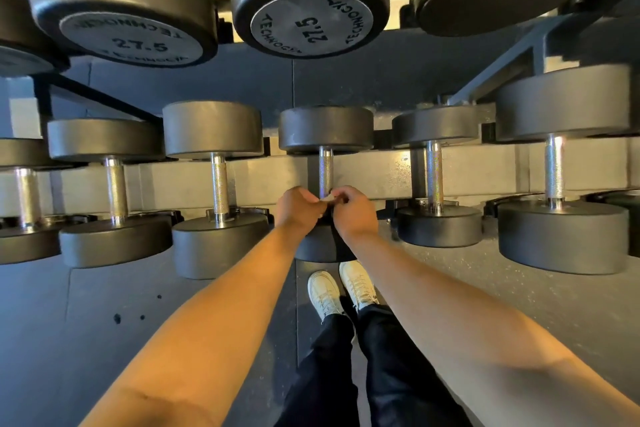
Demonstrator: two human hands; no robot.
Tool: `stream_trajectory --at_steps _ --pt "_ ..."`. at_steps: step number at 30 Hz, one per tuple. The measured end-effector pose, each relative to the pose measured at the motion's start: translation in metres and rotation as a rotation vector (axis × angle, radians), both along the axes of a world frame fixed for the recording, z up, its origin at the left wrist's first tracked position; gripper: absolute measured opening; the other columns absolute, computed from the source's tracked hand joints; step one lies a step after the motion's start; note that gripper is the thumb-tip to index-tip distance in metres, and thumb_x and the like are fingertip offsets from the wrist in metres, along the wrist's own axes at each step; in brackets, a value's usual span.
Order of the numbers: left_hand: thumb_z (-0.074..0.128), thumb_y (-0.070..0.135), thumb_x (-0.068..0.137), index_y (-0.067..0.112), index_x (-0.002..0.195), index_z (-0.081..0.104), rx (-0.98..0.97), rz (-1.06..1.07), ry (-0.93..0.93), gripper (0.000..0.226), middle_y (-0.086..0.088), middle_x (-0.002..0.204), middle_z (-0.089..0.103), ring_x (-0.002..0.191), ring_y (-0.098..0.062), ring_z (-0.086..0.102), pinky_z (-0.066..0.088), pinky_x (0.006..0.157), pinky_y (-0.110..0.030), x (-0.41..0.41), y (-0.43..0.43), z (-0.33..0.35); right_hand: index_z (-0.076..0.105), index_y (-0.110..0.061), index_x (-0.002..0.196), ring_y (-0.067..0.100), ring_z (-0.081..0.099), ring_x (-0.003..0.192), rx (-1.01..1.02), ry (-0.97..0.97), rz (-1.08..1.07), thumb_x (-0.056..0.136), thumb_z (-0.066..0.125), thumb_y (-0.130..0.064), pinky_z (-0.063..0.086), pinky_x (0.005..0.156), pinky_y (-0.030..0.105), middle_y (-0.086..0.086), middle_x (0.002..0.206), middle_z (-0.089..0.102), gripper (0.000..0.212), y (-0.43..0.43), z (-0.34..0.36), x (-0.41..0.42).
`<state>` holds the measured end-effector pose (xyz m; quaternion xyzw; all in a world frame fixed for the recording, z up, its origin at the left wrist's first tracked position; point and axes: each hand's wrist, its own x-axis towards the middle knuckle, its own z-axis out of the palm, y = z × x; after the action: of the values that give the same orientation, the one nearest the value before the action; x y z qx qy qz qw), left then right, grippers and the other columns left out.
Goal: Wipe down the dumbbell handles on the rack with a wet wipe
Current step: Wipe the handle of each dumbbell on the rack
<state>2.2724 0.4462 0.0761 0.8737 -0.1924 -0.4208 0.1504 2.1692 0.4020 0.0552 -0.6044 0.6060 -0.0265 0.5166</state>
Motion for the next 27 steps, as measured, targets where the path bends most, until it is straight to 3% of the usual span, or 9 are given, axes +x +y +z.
stream_trajectory --at_steps 3,7,11,14,16,19,22,24,27 --pt "0.074 0.039 0.088 0.023 0.08 0.059 -0.135 0.167 0.077 0.024 0.003 0.074 0.064 0.068 -0.017 0.059 0.045 0.058 -0.027 -0.007 0.012 0.031 0.069 -0.021 0.1 0.019 0.064 0.096 0.068 -0.086 -0.004 0.096 0.055 -0.008 0.052 0.085 0.031 -0.001 0.1 0.07 0.02 0.007 0.028 0.0" --pt "0.066 0.033 0.095 0.026 0.081 0.056 -0.248 0.283 0.101 0.018 -0.001 0.079 0.062 0.068 -0.016 0.056 0.045 0.064 -0.029 -0.011 0.027 0.081 0.067 -0.022 0.115 0.018 0.062 0.108 0.096 -0.172 0.029 0.098 0.056 -0.011 0.051 0.098 0.038 0.0 0.114 0.068 0.023 0.007 0.081 -0.003" --pt "0.061 0.026 0.1 0.028 0.086 0.054 -0.39 0.35 0.148 0.016 0.001 0.082 0.06 0.075 -0.016 0.056 0.044 0.065 -0.029 -0.013 0.038 0.134 0.063 -0.031 0.117 0.015 0.06 0.109 0.123 -0.216 0.111 0.096 0.062 -0.023 0.052 0.097 0.038 -0.004 0.118 0.065 0.023 0.007 0.133 -0.001" --pt "0.059 0.027 0.102 0.024 0.087 0.06 -0.448 0.36 0.146 0.015 0.005 0.08 0.063 0.077 -0.014 0.06 0.044 0.066 -0.025 -0.01 0.037 0.169 0.065 -0.029 0.107 0.012 0.061 0.097 0.085 -0.254 0.156 0.098 0.058 -0.021 0.049 0.079 0.025 -0.002 0.109 0.066 0.014 0.005 0.174 0.007" --pt "0.059 0.031 0.097 0.017 0.077 0.059 -0.491 0.343 0.189 0.025 -0.002 0.071 0.059 0.07 -0.017 0.055 0.041 0.064 -0.03 -0.006 0.038 0.185 0.068 -0.025 0.095 0.012 0.062 0.09 0.053 -0.249 0.181 0.095 0.056 -0.012 0.046 0.072 0.024 -0.003 0.099 0.069 0.018 0.004 0.198 0.013" --pt "0.05 0.031 0.081 0.005 0.069 0.054 -0.492 0.236 0.134 0.029 -0.02 0.069 0.042 0.072 -0.021 0.044 0.032 0.064 -0.034 0.006 0.034 0.203 0.075 -0.021 0.078 0.015 0.064 0.076 -0.025 -0.232 0.274 0.082 0.059 -0.024 0.052 0.069 0.032 -0.006 0.08 0.072 0.016 0.008 0.215 0.026" --pt "0.04 0.03 0.1 0.016 0.066 0.051 -0.491 0.215 0.013 0.038 -0.01 0.068 0.051 0.069 -0.022 0.051 0.035 0.064 -0.034 0.02 0.039 0.223 0.072 -0.029 0.067 0.033 0.064 0.076 -0.124 -0.25 0.308 0.071 0.046 -0.041 0.054 0.072 0.05 0.001 0.073 0.07 0.028 0.005 0.197 0.045" --pt "0.036 0.033 0.101 0.014 0.075 0.057 -0.527 0.214 -0.012 0.039 -0.008 0.077 0.057 0.071 -0.021 0.051 0.039 0.067 -0.036 0.03 0.045 0.232 0.065 -0.026 0.057 0.033 0.056 0.07 -0.157 -0.3 0.326 0.078 0.047 -0.032 0.047 0.066 0.044 0.011 0.069 0.064 0.028 0.012 0.225 0.054" --pt "0.035 0.023 0.107 0.004 0.096 0.063 -0.511 0.185 -0.015 0.036 -0.009 0.091 0.061 0.08 -0.017 0.051 0.042 0.074 -0.034 0.049 0.055 0.25 0.074 -0.015 0.083 0.018 0.058 0.085 -0.046 -0.395 0.279 0.092 0.049 -0.016 0.047 0.078 0.035 0.019 0.094 0.066 0.026 0.026 0.261 0.068"
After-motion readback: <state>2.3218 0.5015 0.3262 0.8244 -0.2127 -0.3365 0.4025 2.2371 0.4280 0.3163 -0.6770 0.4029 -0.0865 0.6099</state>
